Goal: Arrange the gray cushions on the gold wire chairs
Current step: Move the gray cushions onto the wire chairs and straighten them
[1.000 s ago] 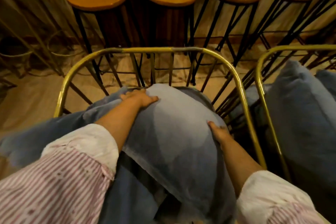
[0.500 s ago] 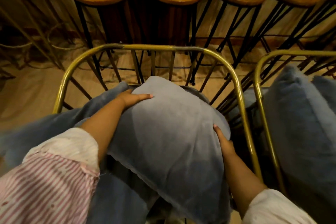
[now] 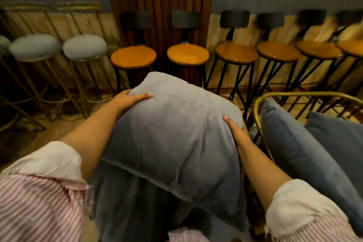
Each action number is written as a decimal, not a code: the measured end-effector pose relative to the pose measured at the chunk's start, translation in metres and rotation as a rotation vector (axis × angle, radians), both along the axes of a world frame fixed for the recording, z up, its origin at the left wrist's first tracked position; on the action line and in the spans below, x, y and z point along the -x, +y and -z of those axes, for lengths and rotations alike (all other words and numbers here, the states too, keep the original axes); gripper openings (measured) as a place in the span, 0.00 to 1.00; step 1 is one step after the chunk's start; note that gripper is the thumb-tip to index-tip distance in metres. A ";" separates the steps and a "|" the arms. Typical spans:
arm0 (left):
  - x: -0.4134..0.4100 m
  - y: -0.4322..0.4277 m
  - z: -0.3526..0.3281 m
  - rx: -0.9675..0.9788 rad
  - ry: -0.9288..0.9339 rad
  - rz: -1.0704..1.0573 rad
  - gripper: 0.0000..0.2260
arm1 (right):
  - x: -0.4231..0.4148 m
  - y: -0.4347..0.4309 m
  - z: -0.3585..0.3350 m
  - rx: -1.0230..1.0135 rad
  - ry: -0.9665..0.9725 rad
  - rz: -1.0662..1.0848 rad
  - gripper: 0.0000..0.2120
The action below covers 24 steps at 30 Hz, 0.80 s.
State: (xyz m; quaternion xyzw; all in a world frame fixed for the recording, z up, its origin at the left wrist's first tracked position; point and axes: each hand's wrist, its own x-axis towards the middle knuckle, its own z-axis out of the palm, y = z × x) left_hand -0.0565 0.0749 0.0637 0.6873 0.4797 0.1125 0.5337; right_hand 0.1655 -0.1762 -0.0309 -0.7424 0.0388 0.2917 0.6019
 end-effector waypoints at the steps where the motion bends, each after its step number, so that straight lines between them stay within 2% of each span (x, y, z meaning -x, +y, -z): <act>1: 0.003 -0.002 -0.013 -0.010 -0.031 -0.012 0.43 | -0.001 0.000 -0.013 0.000 -0.030 -0.003 0.48; 4: 0.004 -0.012 -0.047 -0.089 -0.110 -0.018 0.39 | -0.008 -0.004 -0.054 -0.045 -0.087 -0.007 0.50; 6: 0.002 -0.023 -0.069 -0.131 -0.137 -0.032 0.42 | -0.017 -0.013 -0.083 -0.106 -0.110 -0.017 0.54; 8: -0.003 -0.030 -0.085 -0.140 -0.166 -0.016 0.48 | -0.032 -0.024 -0.102 -0.143 -0.121 -0.035 0.62; 9: -0.007 -0.036 -0.092 -0.144 -0.184 0.001 0.47 | -0.037 -0.033 -0.113 -0.164 -0.127 -0.033 0.63; 11: -0.021 -0.048 -0.103 -0.157 -0.219 0.032 0.42 | -0.044 -0.056 -0.138 -0.173 -0.180 0.004 0.57; 14: -0.048 -0.076 -0.115 -0.161 -0.237 0.071 0.41 | -0.061 -0.094 -0.163 -0.133 -0.221 0.038 0.52; 18: -0.099 -0.130 -0.123 -0.166 -0.259 0.136 0.39 | -0.087 -0.167 -0.179 -0.149 -0.282 0.114 0.55; 21: -0.140 -0.183 -0.122 -0.159 -0.281 0.182 0.43 | -0.103 -0.239 -0.185 -0.129 -0.334 0.207 0.51; 24: -0.181 -0.243 -0.113 -0.110 -0.311 0.252 0.44 | -0.122 -0.312 -0.185 -0.099 -0.319 0.246 0.59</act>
